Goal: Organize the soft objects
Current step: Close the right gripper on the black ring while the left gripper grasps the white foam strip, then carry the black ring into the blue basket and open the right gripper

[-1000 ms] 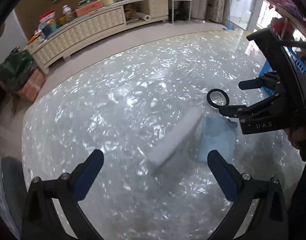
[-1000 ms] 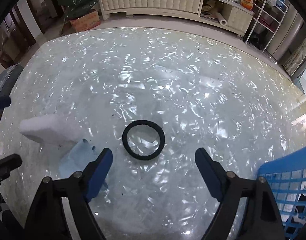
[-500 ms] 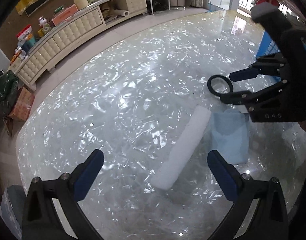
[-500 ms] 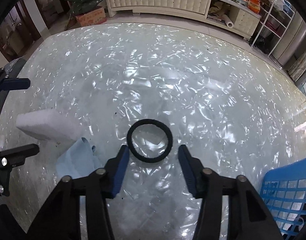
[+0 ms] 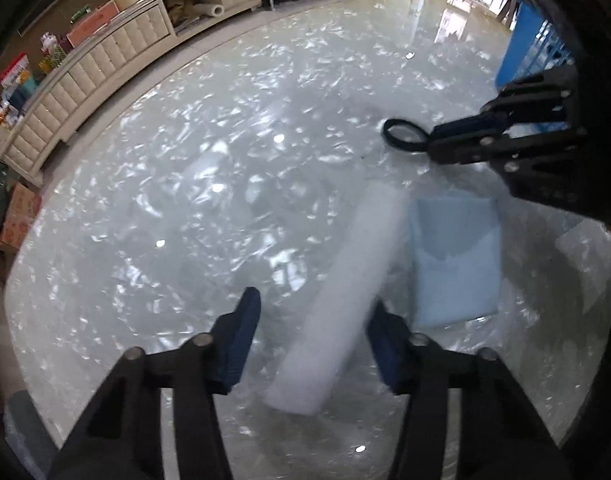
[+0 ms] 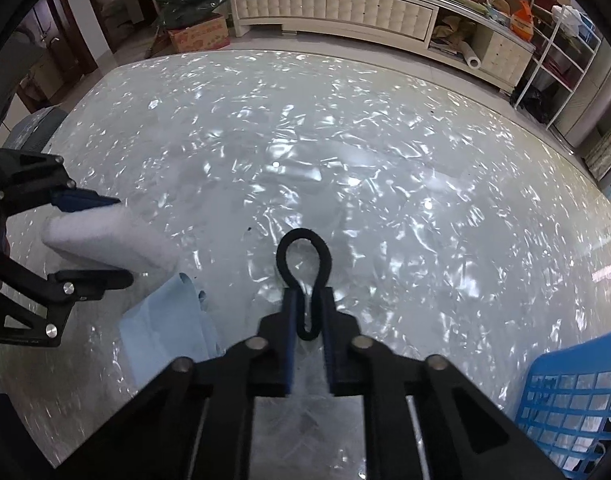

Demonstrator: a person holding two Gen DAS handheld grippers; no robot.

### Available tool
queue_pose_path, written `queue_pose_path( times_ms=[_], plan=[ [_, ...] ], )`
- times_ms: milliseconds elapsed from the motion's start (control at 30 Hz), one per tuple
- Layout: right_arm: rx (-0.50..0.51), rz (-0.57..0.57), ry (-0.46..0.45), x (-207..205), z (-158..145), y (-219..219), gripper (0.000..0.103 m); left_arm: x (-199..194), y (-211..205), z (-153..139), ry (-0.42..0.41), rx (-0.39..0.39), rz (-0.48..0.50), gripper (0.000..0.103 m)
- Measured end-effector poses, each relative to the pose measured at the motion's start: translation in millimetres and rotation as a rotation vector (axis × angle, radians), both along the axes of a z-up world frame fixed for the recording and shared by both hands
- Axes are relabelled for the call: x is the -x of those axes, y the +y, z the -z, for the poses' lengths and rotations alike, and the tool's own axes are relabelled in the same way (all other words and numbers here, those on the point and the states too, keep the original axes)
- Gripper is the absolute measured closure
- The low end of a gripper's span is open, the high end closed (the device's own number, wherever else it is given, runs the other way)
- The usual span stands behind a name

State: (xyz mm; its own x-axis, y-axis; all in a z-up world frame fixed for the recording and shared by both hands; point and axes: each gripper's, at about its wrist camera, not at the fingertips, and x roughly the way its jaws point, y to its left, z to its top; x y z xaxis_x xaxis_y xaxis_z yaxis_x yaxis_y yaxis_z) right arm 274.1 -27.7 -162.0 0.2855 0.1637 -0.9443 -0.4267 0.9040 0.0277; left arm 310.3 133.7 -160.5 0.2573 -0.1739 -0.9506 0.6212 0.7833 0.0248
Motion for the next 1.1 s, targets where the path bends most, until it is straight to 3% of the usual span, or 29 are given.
queue_pose_path(
  times_ms=[33,133,400,567,867,1100],
  plan=[
    [-0.001,-0.001,-0.002,0,0,0,0.095,1,0,0,0.004,0.019,0.002,0.085],
    [0.02,-0.007,-0.019,2,1,1,0.096,4,1,-1,0.014,0.048,0.002,0.088],
    [-0.011,0.027,-0.023,5,-3,-9,0.096,-1,8,-9,0.028,0.108,-0.062,0.089],
    [-0.035,0.038,-0.019,10,-11,-13,0.096,-5,12,-26,-0.006,0.117,-0.144,0.089],
    [-0.057,0.009,-0.069,48,-61,-22,0.096,27,10,-61,-0.064,0.088,-0.295,0.089],
    [-0.074,0.018,-0.119,82,-106,-50,0.096,65,-3,-82,-0.078,0.108,-0.348,0.089]
  ],
)
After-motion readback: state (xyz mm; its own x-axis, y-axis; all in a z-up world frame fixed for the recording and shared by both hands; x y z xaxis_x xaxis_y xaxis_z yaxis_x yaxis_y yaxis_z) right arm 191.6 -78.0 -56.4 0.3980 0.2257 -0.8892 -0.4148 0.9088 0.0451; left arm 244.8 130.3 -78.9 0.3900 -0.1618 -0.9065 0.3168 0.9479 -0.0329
